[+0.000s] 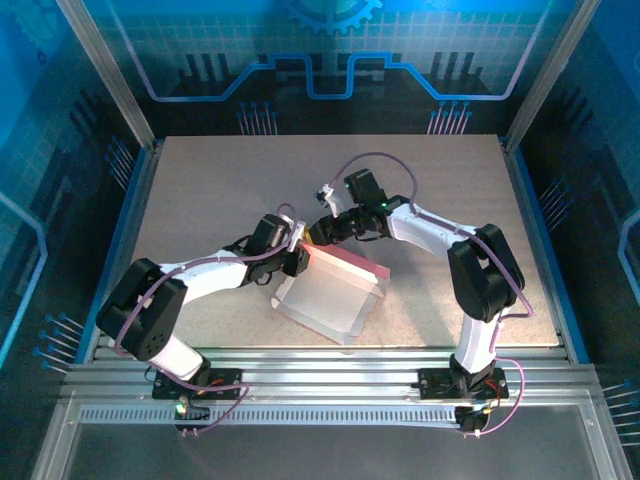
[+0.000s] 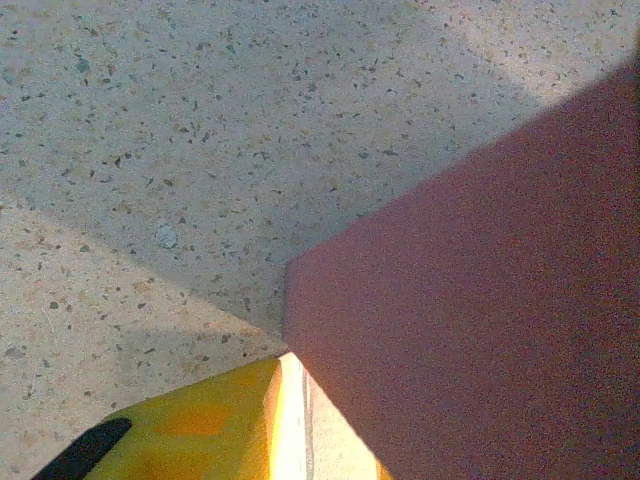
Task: Fold the paper box
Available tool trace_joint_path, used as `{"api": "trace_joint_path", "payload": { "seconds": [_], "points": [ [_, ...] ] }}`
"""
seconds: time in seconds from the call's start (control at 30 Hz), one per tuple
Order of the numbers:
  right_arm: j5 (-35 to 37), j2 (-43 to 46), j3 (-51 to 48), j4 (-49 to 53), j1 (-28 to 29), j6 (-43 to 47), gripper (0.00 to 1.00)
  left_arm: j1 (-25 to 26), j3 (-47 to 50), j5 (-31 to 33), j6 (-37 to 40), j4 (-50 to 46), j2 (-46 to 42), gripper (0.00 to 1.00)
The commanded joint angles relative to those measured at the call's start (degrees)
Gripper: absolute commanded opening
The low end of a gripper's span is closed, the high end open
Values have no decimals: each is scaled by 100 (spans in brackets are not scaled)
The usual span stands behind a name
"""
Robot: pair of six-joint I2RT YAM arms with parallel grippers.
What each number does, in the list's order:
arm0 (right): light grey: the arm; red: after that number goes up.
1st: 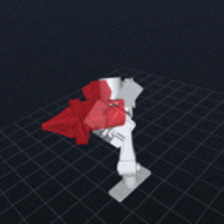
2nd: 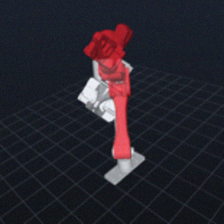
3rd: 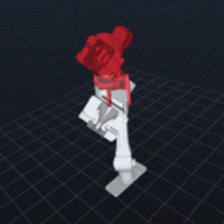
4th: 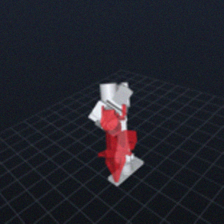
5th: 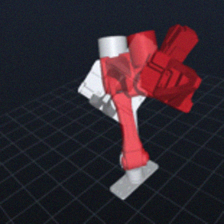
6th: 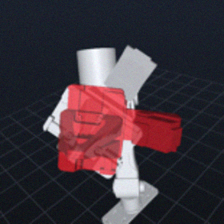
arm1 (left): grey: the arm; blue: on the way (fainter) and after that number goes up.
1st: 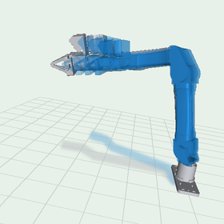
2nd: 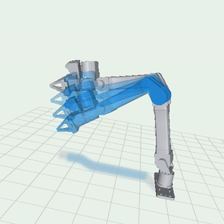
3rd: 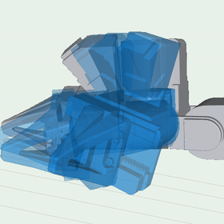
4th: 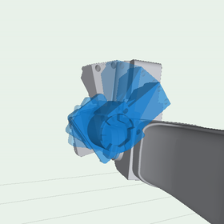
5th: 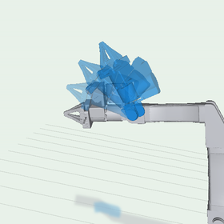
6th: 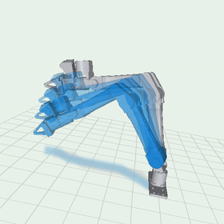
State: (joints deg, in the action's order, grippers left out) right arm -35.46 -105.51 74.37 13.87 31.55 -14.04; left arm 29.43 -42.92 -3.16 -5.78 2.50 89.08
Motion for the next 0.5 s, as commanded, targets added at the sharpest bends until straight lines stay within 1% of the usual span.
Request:
{"api": "trace_joint_path", "payload": {
  "seconds": [0.0, 0.2, 0.47],
  "points": [
    [-248, -178, 156, 121, -85, -132, 34, 45, -261, 95, 153, 19, 90, 30],
    [-309, -193, 192, 160, -140, -160, 36, 51, -332, 105, 178, 35, 213, 30],
    [-307, -347, 219, 257, -141, -107, 33, 51, -476, 133, 252, 40, 332, 30]
  ]
}}
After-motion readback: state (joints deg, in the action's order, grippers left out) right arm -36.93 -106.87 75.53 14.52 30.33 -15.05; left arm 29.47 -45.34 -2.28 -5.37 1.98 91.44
